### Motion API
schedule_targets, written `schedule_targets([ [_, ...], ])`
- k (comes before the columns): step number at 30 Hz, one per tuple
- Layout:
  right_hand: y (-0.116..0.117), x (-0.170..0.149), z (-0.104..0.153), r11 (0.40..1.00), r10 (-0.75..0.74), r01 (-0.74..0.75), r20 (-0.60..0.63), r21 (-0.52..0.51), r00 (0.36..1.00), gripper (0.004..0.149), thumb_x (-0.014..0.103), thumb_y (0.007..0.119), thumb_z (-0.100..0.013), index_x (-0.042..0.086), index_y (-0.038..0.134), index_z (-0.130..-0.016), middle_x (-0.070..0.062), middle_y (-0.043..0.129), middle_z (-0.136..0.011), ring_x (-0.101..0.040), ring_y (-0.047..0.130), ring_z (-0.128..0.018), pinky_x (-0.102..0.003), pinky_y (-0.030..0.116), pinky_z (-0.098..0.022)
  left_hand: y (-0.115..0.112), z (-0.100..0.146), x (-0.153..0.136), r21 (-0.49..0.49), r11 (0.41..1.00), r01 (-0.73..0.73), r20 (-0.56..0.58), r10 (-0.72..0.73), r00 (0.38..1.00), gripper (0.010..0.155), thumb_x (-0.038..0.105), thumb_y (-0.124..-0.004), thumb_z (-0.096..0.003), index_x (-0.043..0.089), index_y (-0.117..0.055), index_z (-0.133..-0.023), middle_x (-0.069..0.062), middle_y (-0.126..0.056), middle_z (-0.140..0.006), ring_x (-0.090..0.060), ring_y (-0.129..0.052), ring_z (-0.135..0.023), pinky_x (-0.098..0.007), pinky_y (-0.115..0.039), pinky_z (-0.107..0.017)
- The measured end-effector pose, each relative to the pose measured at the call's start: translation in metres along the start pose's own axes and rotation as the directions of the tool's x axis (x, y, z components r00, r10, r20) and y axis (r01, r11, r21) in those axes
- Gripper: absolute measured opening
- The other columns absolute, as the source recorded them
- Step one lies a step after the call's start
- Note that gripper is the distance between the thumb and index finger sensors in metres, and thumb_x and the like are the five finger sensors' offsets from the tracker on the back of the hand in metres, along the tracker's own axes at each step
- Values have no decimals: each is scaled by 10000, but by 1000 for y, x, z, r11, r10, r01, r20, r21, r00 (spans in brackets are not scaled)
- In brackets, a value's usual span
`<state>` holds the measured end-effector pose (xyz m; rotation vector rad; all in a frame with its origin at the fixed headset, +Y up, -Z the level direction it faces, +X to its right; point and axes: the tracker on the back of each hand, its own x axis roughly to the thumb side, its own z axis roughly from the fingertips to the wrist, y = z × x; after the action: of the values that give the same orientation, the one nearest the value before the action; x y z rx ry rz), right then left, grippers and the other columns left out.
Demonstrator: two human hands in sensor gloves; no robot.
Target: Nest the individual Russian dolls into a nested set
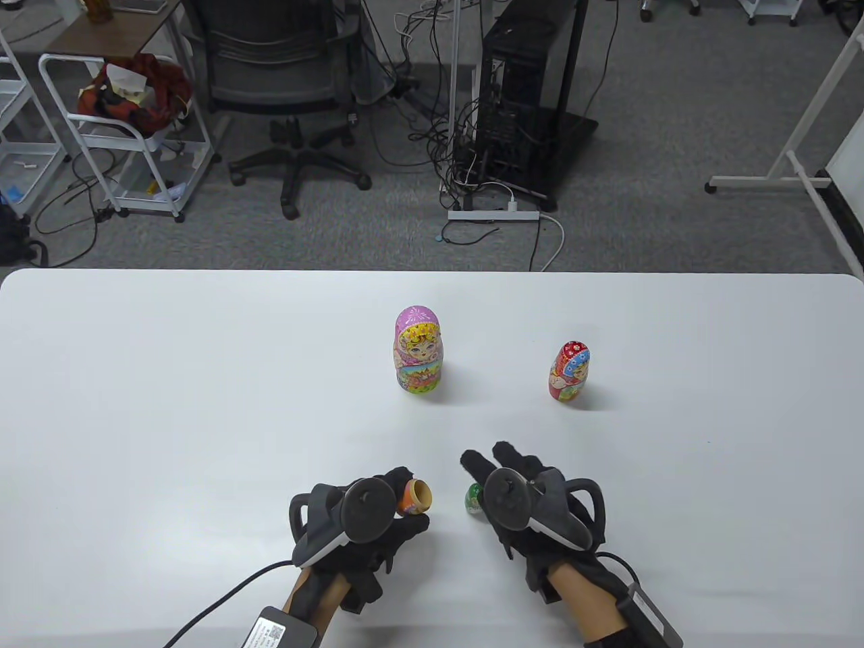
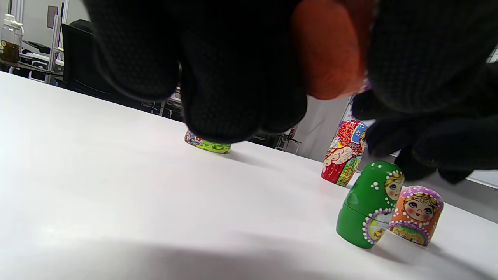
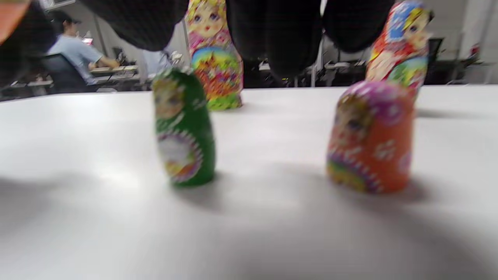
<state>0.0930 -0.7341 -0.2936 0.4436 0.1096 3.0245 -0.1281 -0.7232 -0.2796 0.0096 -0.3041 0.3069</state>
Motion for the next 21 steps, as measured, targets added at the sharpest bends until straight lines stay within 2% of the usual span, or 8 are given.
schedule_targets([
  [1, 4, 1, -1, 1000, 3, -3, 7, 30, 1000, 555, 454, 681, -523, 469, 413, -1009, -58, 675, -1064, -297, 842, -836, -488, 735, -596, 0, 0, 0, -2, 1000, -1, 0, 1, 1000, 791, 648, -851, -338, 168, -733, -955, 18, -992, -751, -121, -1029, -596, -443, -849, -562],
  [3, 13, 1, -4, 998, -3, 3, 2, 61, 1000, 498, 422, 690, -525, 413, 518, -993, -36, 768, -1000, -285, 887, -788, -475, 759, -569, 0, 0, 1, -2, 1000, -2, 9, 2, 1000, 791, 634, -861, -335, 170, -723, -960, 18, -987, -757, -119, -1026, -603, -443, -847, -566],
  [7, 14, -5, -8, 995, -53, 54, -19, 82, 998, 516, 415, 719, -516, 400, 522, -992, -18, 788, -975, -263, 892, -784, -458, 765, -568, 1, 0, 2, -1, 1000, 2, 17, -2, 1000, 790, 624, -869, -333, 171, -719, -963, 21, -986, -756, -115, -1026, -602, -441, -847, -569],
  [10, 15, -7, -7, 995, -80, 81, -19, 60, 997, 519, 408, 729, -509, 379, 538, -991, -28, 798, -965, -266, 897, -776, -458, 766, -564, 0, 0, 2, -11, 1000, 1, 17, -1, 1000, 789, 627, -868, -334, 172, -721, -961, 23, -986, -755, -116, -1026, -601, -440, -848, -568],
  [15, 11, -7, -6, 999, -37, 38, -13, 11, 999, 521, 405, 741, -501, 331, 557, -983, -26, 826, -935, -249, 918, -750, -440, 774, -554, 0, 0, 0, -14, 1000, -5, 10, 5, 1000, 791, 637, -860, -336, 171, -723, -961, 21, -989, -753, -120, -1027, -599, -442, -847, -567],
  [18, -1, -12, -2, 987, -150, 150, -1, -54, 989, 526, 412, 741, -496, 327, 555, -980, -20, 829, -926, -239, 924, -739, -433, 779, -549, 0, 0, 0, -9, 1000, -1, 5, 1, 1000, 790, 642, -855, -338, 171, -726, -959, 21, -990, -754, -121, -1029, -599, -443, -847, -566],
  [21, -20, -16, 6, 928, -335, 343, 80, -144, 939, 528, 414, 742, -494, 323, 555, -979, -22, 828, -921, -239, 922, -733, -435, 780, -549, 0, -1, 0, -17, 1000, 2, 0, -2, 1000, 791, 637, -857, -339, 174, -715, -965, 20, -982, -766, -122, -1024, -609, -445, -844, -569],
])
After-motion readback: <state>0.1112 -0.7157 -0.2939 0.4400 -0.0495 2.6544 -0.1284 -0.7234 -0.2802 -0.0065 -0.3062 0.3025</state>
